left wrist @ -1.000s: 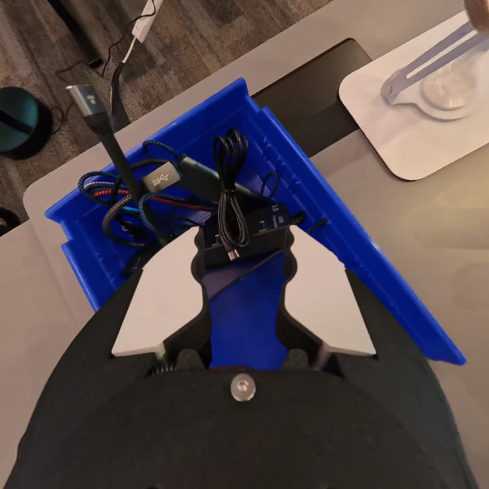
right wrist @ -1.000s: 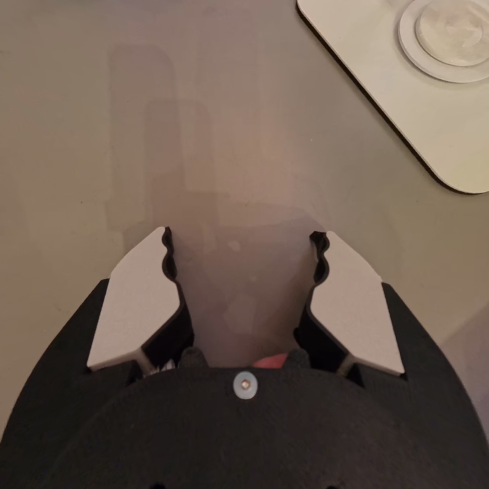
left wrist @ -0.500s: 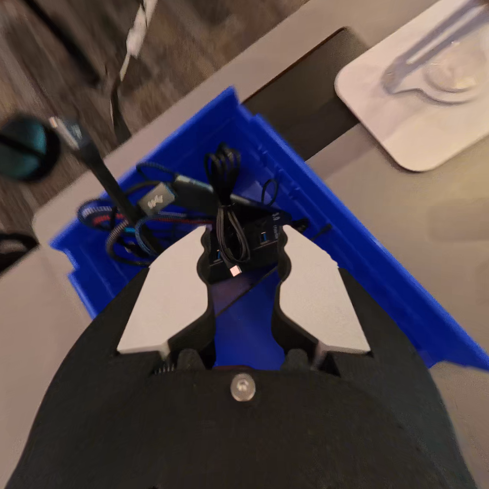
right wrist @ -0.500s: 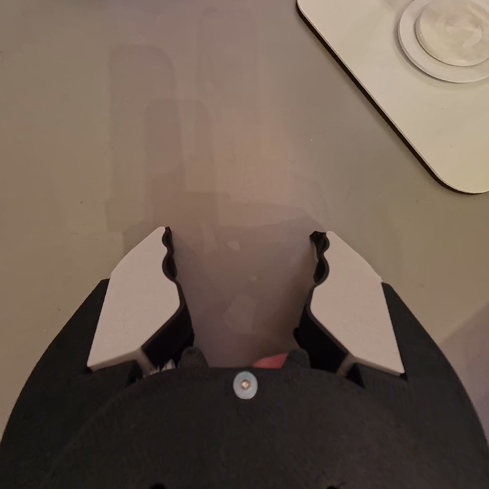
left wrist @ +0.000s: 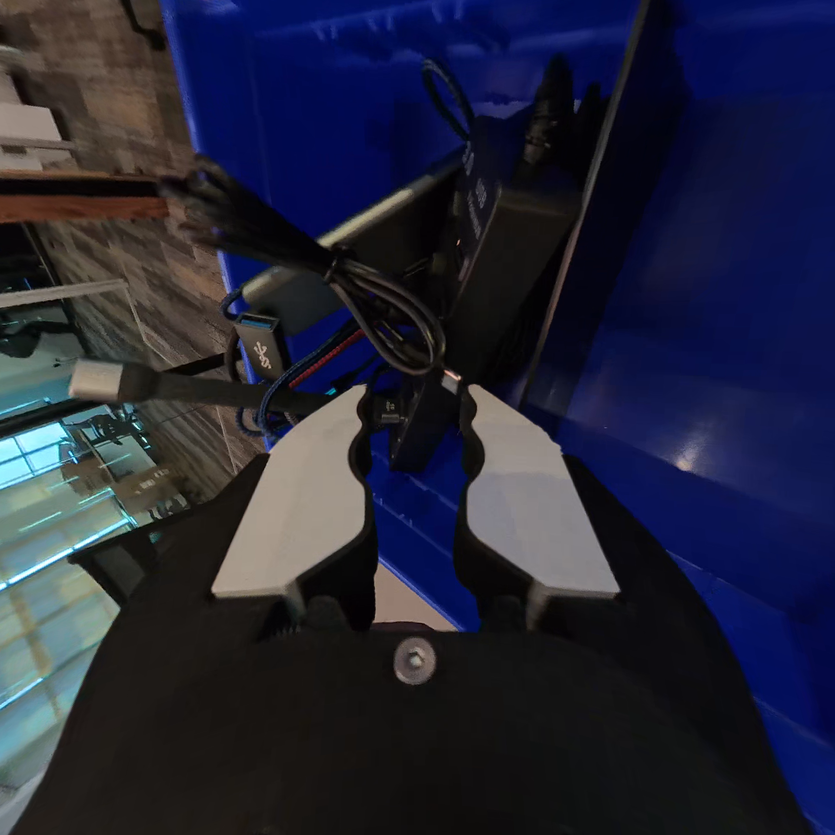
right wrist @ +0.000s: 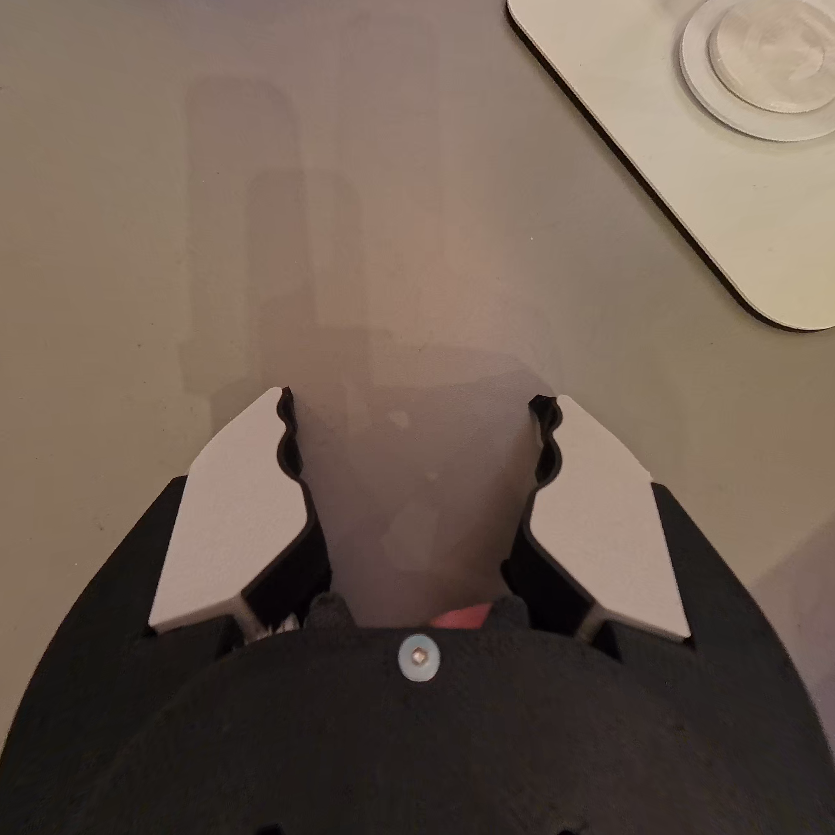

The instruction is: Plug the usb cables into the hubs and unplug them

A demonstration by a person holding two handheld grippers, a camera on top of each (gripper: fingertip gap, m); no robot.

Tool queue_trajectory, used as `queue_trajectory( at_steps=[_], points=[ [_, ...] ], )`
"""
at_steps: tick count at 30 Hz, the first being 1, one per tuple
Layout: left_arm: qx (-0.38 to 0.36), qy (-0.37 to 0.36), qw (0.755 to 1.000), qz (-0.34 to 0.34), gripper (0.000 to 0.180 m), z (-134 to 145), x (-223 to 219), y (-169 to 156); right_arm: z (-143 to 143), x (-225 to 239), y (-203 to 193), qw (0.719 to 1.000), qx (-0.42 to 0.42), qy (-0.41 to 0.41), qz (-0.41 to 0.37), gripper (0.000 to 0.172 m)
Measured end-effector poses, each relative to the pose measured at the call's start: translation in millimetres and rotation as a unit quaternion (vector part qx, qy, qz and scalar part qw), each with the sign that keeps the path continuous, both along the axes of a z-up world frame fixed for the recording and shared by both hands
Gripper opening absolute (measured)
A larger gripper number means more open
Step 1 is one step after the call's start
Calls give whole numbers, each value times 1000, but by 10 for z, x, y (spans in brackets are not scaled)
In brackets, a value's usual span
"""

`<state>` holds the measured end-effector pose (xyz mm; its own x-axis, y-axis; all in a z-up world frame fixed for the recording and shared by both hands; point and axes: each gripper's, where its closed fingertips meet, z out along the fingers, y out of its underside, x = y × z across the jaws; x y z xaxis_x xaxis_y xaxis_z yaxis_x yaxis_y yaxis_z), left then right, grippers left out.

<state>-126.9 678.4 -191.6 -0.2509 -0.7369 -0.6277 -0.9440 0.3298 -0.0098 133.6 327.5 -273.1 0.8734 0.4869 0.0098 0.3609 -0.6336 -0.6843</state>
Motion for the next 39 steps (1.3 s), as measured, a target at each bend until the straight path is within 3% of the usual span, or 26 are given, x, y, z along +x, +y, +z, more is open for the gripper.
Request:
queue_trajectory(
  at_steps=[2, 5, 7, 10, 15, 24, 30, 35, 37, 39],
  points=[
    [-5, 25, 1000, -8, 31, -75, -23, 56, 0, 1, 1, 1000, 0, 0, 0, 102],
    [6, 43, 999, -15, 38, -98, -77, 168, 0, 4, 3, 1000, 0, 0, -2, 102],
    [12, 23, 1000, -16, 52, -62, -69, 216, 0, 5, 3, 1000, 1, 0, -2, 101],
    [2, -6, 999, -34, 53, 1, -5, 119, 0, 5, 3, 1000, 1, 0, -2, 101],
    [3, 55, 997, -55, 34, -81, -127, 122, 1, 7, 4, 1000, 1, 0, -2, 101],
    [-89, 105, 987, -80, 32, -250, -6, 60, 3, 11, 6, 1000, 1, 0, -4, 100],
    [-92, 98, 988, -81, 41, -290, 19, 111, 5, 16, 11, 1000, 2, 1, -6, 99],
    [-96, 81, 989, -75, 26, -288, 3, 86, 7, 25, 24, 1000, 2, 1, -8, 97],
    [-95, 55, 991, -71, 26, -226, 14, 48, 7, 25, 24, 1000, 2, 1, -8, 97],
    [-152, -5, 988, -35, 25, -162, 83, -66, 7, 25, 24, 1000, 2, 1, -8, 97]
  ],
)
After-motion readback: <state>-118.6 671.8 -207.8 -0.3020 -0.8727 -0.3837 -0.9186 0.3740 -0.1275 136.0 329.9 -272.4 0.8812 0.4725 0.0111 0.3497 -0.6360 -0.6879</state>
